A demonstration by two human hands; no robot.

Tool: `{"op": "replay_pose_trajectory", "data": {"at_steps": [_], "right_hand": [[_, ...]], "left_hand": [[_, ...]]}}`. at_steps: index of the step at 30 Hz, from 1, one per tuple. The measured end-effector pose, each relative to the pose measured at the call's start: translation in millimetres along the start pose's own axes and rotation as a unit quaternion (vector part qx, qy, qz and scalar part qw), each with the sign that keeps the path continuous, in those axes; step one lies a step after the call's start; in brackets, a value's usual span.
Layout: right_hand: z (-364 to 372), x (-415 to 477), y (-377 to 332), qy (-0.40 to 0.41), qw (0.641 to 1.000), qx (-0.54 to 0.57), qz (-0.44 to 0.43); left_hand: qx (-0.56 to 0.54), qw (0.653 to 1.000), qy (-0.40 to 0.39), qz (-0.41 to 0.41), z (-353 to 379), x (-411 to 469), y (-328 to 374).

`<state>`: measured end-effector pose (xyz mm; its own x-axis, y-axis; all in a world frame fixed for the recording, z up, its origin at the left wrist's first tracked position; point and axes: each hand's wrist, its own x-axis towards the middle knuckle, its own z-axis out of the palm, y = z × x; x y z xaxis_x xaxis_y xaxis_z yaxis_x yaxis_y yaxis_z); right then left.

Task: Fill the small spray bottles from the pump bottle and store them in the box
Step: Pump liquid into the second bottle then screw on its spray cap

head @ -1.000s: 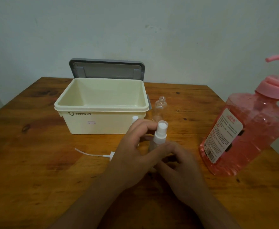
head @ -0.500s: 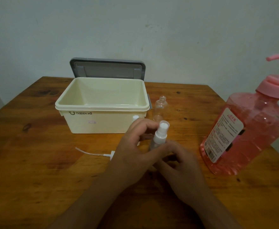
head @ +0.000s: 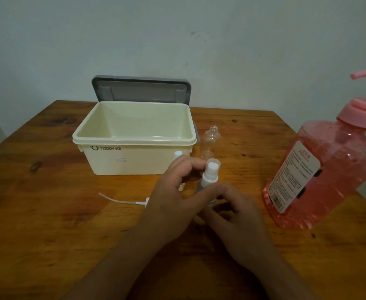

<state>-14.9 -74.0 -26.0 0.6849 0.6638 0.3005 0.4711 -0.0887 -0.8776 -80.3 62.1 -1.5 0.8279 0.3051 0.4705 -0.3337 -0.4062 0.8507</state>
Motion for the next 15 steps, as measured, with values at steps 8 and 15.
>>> {"op": "replay_pose_trajectory", "data": {"at_steps": [8,15], "right_hand": [[-0.1,0.0,-0.5,0.009,1.0,0.003,-0.005],[0.1,-0.4,0.2,0.009,1.0,-0.019,-0.011]], "left_hand": [[-0.02,1.0,-0.001,-0.012,-4.8,-1.6,1.2],[-0.054,0.998,-0.014,-0.01,-5.7,-3.3,4.7]]}}
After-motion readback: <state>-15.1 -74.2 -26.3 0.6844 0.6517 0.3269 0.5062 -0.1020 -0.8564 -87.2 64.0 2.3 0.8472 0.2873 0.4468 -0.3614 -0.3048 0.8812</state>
